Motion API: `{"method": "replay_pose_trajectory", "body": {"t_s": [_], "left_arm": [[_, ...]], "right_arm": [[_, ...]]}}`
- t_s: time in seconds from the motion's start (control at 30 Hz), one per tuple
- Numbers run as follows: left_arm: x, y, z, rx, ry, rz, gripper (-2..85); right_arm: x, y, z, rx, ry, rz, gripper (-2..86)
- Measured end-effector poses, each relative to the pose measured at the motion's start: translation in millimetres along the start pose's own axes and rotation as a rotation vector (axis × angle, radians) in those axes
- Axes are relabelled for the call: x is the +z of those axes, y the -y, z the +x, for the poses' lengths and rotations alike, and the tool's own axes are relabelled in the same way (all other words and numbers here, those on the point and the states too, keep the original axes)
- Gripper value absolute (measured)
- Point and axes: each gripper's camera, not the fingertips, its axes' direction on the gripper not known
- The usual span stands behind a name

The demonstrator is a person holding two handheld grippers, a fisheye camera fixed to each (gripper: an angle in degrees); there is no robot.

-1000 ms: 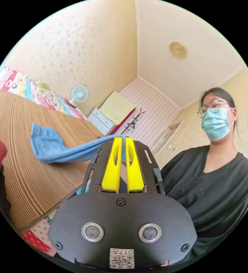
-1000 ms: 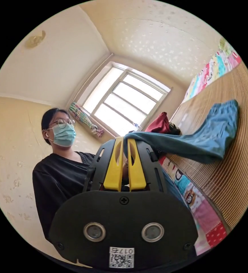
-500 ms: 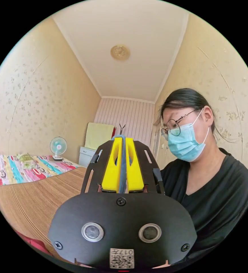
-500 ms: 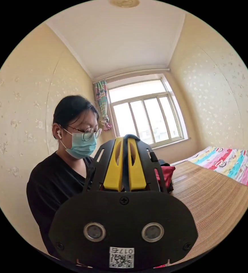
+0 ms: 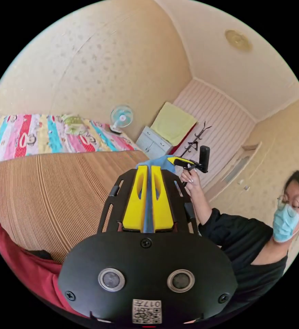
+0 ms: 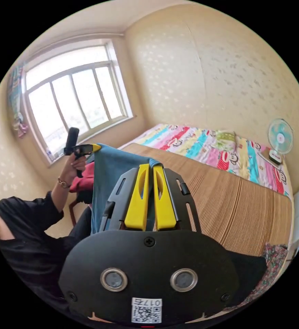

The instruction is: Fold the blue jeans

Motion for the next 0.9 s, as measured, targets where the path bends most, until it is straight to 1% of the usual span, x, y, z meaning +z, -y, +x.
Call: {"method": "replay_pose_trajectory", "body": {"t_s": [0.07, 0.13, 0.17, 0.23, 0.37, 0.5, 0.6, 0.73, 0.8, 0.83, 0.9], "left_arm": [[48.2, -6.3, -45.6, -0.08, 0.051, -0.082, -0.4], [71.7, -16.6, -62.9, -0.086, 0.103, -0.151, -0.4], [76.7, -26.1, -68.9, -0.07, 0.102, -0.145, -0.4], [74.5, -42.1, -76.4, -0.059, 0.047, -0.112, -0.5], [64.0, -97.5, -79.1, -0.054, -0.115, -0.057, -0.5], [61.7, -156.4, -67.3, -0.035, -0.155, -0.09, -0.5], [69.9, -207.0, -53.9, -0.013, -0.227, -0.152, -0.5], [99.9, -278.3, -41.7, 0.002, -0.29, -0.283, -0.5], [115.3, -309.0, -43.8, -0.003, -0.272, -0.34, -0.4], [125.8, -330.0, -49.3, -0.03, -0.239, -0.364, -0.2], [145.4, -360.0, -59.3, -0.066, -0.226, -0.399, 0.3]], "right_arm": [[63.6, -4.2, 33.7, 0.135, -0.04, -0.094, 1.8], [95.8, -7.7, 42.7, 0.146, -0.07, -0.169, 1.8], [105.3, -11.1, 43.6, 0.125, -0.065, -0.173, 1.8], [103.7, -19.1, 45.1, 0.113, -0.01, -0.127, 1.8], [82.7, -56.6, 39.5, 0.108, 0.21, -0.038, 1.9], [61.6, -109.1, 15.4, 0.047, 0.338, -0.031, 2.1], [51.3, -160.6, -4.7, 0.002, 0.415, -0.067, 2.2], [62.9, -235.8, -23.8, 0.062, 0.487, -0.15, 2.4], [77.3, -266.6, -26.2, 0.099, 0.547, -0.216, 2.6], [92.3, -287.9, -27.8, 0.112, 0.557, -0.287, 2.7], [118.8, -316.3, -29.4, 0.158, 0.516, -0.382, 2.9]]}}
